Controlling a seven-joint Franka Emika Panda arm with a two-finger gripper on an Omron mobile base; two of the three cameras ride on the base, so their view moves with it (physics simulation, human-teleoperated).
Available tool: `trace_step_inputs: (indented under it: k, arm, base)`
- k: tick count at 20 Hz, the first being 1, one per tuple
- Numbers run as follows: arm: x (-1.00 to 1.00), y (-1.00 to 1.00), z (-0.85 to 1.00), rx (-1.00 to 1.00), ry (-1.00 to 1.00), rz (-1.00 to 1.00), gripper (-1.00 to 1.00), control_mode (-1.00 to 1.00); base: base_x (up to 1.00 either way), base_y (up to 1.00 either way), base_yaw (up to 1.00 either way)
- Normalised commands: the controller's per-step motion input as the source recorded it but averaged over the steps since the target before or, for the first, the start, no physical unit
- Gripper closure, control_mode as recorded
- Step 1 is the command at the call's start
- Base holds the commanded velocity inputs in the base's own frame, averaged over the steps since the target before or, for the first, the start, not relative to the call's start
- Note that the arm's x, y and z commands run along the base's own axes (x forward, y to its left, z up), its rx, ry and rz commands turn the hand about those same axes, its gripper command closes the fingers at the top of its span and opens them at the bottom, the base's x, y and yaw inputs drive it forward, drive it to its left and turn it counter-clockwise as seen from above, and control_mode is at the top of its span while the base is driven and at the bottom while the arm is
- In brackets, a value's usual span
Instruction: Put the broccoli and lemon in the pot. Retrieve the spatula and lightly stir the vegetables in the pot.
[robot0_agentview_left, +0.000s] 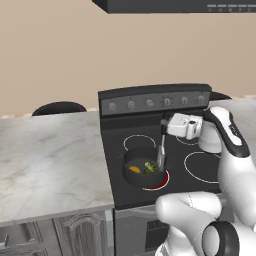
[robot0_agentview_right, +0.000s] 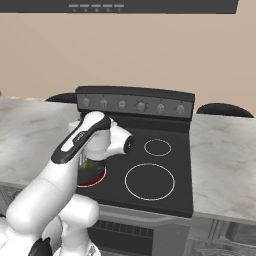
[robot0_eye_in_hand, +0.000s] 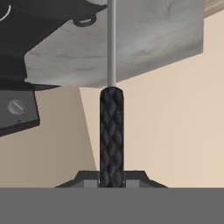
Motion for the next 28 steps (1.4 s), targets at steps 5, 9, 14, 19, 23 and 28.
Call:
trace_step_inputs:
  k: [5, 9, 14, 19, 23, 28]
  arm:
    - [0.3, 0.0, -0.28, 0.0, 0.0, 0.0, 1.0, -1.0]
    - [0.29, 0.0, -0.28, 0.0, 0.0, 0.0, 1.0, -1.0]
    - [0.28, 0.0, -0.32, 0.0, 0.0, 0.0, 1.0, -1.0]
    - [0.26, 0.0, -0.1, 0.0, 0.0, 0.0, 1.0, -1.0]
    - [0.16, 0.01, 0.0, 0.0, 0.0, 0.0, 1.0, -1.0]
    - [0.06, 0.06, -0.07, 0.0, 0.0, 0.0, 1.0, -1.0]
  base:
    - [0.0, 0.0, 0.0]
    - [0.0, 0.0, 0.0]
    - [0.0, 0.0, 0.0]
    - [0.0, 0.0, 0.0]
    - [0.0, 0.0, 0.0]
    - [0.0, 0.0, 0.0]
